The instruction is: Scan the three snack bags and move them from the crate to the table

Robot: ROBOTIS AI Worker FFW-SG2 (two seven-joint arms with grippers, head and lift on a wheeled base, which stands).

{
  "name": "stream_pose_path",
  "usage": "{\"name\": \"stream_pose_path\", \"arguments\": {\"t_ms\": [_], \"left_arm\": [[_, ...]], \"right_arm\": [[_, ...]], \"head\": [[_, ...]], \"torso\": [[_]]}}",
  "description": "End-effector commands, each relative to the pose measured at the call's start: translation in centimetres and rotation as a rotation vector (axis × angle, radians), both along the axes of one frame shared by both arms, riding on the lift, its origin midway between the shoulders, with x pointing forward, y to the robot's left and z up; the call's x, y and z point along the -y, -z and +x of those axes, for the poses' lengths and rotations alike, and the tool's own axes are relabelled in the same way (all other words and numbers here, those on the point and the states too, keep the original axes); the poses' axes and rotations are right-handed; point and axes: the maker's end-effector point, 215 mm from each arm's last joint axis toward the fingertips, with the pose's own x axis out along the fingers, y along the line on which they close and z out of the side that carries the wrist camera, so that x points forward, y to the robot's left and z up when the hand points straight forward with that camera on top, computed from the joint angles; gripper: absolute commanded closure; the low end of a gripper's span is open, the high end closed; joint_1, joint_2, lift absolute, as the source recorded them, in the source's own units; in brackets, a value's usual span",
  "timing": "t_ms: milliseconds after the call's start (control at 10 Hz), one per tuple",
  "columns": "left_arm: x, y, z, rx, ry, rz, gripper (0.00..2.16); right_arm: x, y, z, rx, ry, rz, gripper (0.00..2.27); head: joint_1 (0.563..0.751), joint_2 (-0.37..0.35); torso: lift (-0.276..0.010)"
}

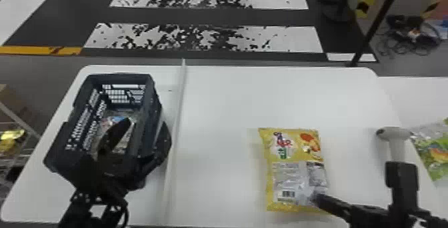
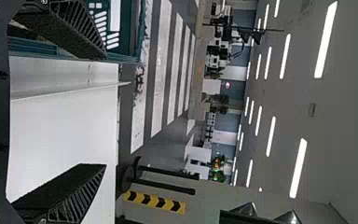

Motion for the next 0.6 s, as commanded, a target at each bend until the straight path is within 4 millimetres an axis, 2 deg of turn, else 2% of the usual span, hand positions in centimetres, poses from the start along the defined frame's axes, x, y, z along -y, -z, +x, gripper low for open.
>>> {"name": "stream_pose_path", "arguments": {"t_ms": [0,100,300,500], "left_arm": [[0.1,0.0,0.0,0.0,0.001,0.0,0.03],[0.1,0.1,0.0,-0.002,0.0,-0.002,0.03],[0.0,0.1,0.1,-0.001,-0.001,0.0,0.03],[0.2,0.1,0.1,-0.001,0.003,-0.001,0.03]], "right_arm": [[0.5,-0.2,0.5,0.005,0.009,-0.004,2.25],[0.2,-0.5,0.0,0.002,0.004,0.011,2.25],[-1.0,-2.6,-1.1,0.026,-0.017,0.031,2.25],[-1.7,-4.7,0.3,0.07,-0.027,0.039,2.25]], "head": [[0.695,0.006],[0.695,-0.003],[0.695,0.003],[0.695,0.018]], "torso": [[-0.062],[-0.062],[-0.062],[-0.062]]}}
